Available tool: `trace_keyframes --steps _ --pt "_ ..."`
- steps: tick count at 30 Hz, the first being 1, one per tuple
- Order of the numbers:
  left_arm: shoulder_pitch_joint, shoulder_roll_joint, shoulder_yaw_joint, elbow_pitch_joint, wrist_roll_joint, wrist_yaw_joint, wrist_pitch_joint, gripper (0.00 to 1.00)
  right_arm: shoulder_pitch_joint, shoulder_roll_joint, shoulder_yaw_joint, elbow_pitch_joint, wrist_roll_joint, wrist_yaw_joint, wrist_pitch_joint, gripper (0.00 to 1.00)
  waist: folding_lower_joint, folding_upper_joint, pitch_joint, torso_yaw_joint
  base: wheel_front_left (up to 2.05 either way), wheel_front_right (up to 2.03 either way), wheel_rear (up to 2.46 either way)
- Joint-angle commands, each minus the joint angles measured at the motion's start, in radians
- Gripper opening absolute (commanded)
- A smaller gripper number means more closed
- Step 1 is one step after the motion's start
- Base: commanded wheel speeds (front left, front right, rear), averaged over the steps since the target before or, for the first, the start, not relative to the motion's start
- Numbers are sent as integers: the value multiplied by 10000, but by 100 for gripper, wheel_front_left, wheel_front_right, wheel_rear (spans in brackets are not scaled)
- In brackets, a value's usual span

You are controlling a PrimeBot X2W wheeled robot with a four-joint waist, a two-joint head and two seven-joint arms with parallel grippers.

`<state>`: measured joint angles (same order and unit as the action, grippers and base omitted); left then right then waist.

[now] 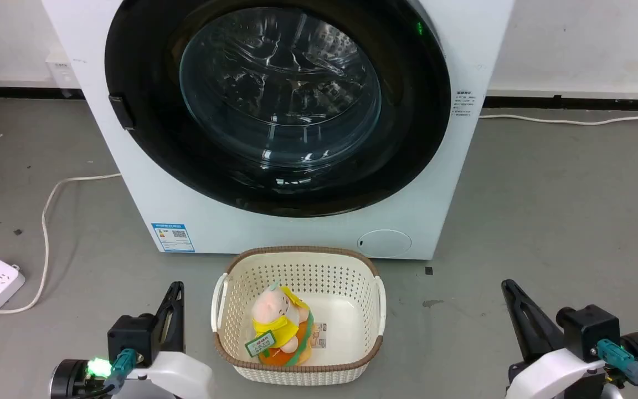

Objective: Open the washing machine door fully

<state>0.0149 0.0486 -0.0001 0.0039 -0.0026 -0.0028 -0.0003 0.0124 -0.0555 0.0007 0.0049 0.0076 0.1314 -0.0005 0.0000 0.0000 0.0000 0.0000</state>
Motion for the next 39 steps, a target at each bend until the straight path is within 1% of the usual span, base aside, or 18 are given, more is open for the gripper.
trace_keyframes --steps 1,39 --pt "-149 16 1 -39 26 28 3 0 -124 53 -7 -49 -76 -7 5 0 0 0 0 0 0 0 0" --pt "-149 16 1 -39 26 28 3 0 -124 53 -7 -49 -76 -7 5 0 0 0 0 0 0 0 0"
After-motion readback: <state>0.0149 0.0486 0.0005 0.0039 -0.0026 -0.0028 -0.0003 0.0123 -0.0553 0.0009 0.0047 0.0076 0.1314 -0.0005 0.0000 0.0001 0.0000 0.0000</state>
